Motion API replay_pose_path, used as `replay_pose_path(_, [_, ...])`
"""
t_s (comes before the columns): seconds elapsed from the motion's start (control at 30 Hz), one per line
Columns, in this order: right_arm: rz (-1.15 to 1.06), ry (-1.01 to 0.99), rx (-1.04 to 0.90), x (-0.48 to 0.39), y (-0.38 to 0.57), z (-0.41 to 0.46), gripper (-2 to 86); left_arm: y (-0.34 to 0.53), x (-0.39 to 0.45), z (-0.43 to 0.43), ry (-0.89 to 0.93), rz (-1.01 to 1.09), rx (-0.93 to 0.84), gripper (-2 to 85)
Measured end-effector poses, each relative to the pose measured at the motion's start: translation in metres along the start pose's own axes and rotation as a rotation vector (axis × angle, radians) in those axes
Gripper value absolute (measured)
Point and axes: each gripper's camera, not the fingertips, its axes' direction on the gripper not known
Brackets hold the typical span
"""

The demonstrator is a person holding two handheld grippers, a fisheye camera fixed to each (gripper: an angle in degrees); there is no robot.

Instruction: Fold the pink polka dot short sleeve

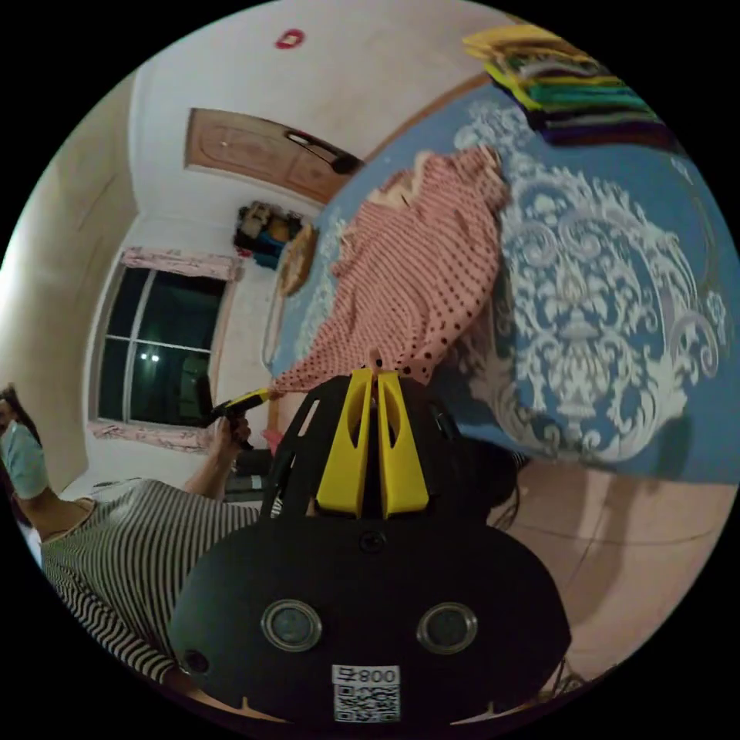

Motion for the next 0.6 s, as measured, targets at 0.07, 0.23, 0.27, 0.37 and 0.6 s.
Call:
replay_pose_path(0.07, [0.018, 0.073, -0.086, 0.024, 0.011, 0.018, 0.6, 0.006, -0.015, 0.007, -0.023, -0.024, -0.035, 1.0])
replay_pose_path(0.23, [0.021, 0.039, -0.074, 0.055, 0.012, 0.024, 0.6, 0.017, -0.046, 0.002, -0.023, -0.061, -0.014, 1.1])
replay_pose_path(0.27, [0.008, 0.051, -0.080, 0.059, 0.011, 0.026, 0.6, 0.021, -0.054, 0.001, -0.022, -0.067, -0.013, 1.2])
replay_pose_path(0.37, [-0.020, 0.096, -0.116, 0.073, 0.008, 0.035, 0.6, 0.029, -0.074, 0.006, -0.028, -0.092, -0.038, 1.3])
replay_pose_path(0.6, [0.023, 0.123, -0.154, 0.126, 0.009, 0.047, 0.7, 0.029, -0.127, 0.028, -0.002, -0.164, -0.091, 1.8])
